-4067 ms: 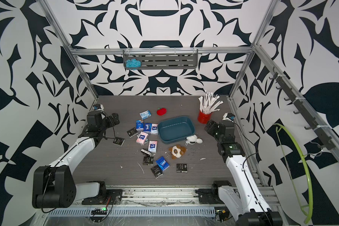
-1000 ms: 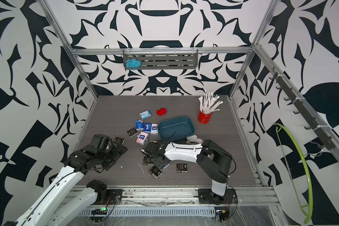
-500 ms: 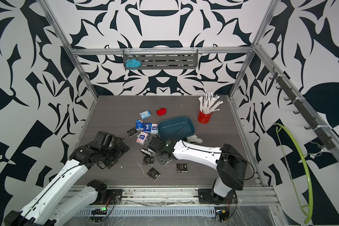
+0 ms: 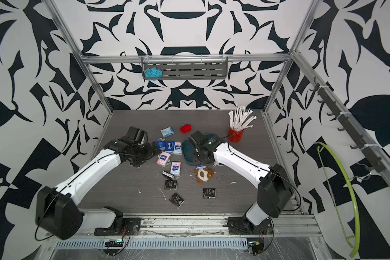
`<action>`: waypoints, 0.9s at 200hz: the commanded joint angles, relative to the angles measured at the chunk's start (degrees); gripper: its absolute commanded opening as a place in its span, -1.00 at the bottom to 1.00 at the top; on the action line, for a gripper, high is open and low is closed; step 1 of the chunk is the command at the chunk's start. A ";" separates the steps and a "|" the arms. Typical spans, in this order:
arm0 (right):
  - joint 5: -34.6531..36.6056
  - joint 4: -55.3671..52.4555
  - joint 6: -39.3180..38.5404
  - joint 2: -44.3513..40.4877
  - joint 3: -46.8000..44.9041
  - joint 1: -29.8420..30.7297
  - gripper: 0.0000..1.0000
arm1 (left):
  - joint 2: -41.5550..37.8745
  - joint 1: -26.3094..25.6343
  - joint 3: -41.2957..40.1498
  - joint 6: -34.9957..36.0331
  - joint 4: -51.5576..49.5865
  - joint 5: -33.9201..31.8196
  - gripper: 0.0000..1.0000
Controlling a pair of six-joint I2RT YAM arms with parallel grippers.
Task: Put the pocket tissues into the storage box
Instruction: Place the pocket tissues in the storage box.
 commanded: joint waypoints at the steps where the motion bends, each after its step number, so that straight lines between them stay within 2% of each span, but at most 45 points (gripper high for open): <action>1: -1.64 -0.71 -2.09 3.04 5.64 -1.21 -0.08 | 5.38 0.54 4.02 5.71 1.95 2.94 1.00; 28: -2.52 -1.19 -2.43 8.53 11.21 -3.42 -0.09 | 8.33 0.81 5.39 6.88 1.09 6.15 1.00; 74: -3.31 -3.26 -5.13 19.72 20.69 -3.75 -0.11 | 3.85 3.25 -0.65 8.16 0.63 5.86 1.00; 131: -3.84 -5.32 -9.73 31.14 30.50 -3.75 -0.11 | -4.03 4.41 -6.08 6.59 0.37 0.71 1.00; 180: -4.44 -5.83 -10.44 36.61 35.47 -3.75 -0.04 | -4.97 4.59 -5.36 5.65 -0.16 -0.65 1.00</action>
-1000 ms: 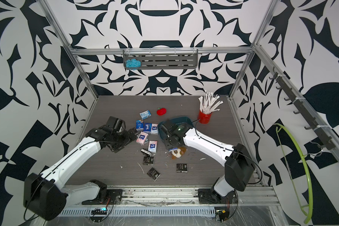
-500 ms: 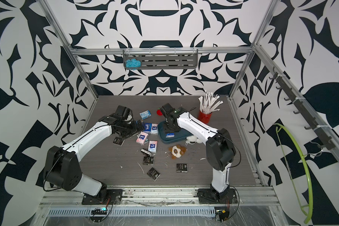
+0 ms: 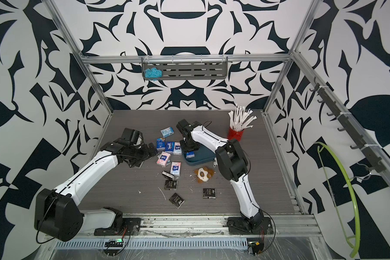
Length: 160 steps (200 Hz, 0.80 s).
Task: Put the pocket tissues into the storage box
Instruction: Place the pocket tissues in the storage box.
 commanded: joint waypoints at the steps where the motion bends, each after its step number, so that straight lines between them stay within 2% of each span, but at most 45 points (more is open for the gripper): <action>1: -0.18 -1.88 -1.31 -0.16 3.65 0.03 -0.04 | -0.68 0.33 0.24 -0.51 -1.03 -1.34 1.00; 54: 0.42 -4.54 -2.65 1.25 8.08 0.03 0.22 | -0.27 0.36 -0.10 -1.35 0.11 -1.06 1.00; 84: 1.52 -7.63 -2.16 -1.10 8.82 0.03 0.29 | 0.84 0.38 -0.24 -0.75 0.95 -0.41 1.00; 122: 3.67 -7.36 4.77 -8.08 3.44 2.18 0.34 | 2.08 0.38 -0.81 -0.17 3.56 0.33 1.00; 160: 5.76 -5.09 11.43 -11.25 0.36 9.39 0.39 | 3.29 1.66 -2.34 0.17 5.31 2.28 1.00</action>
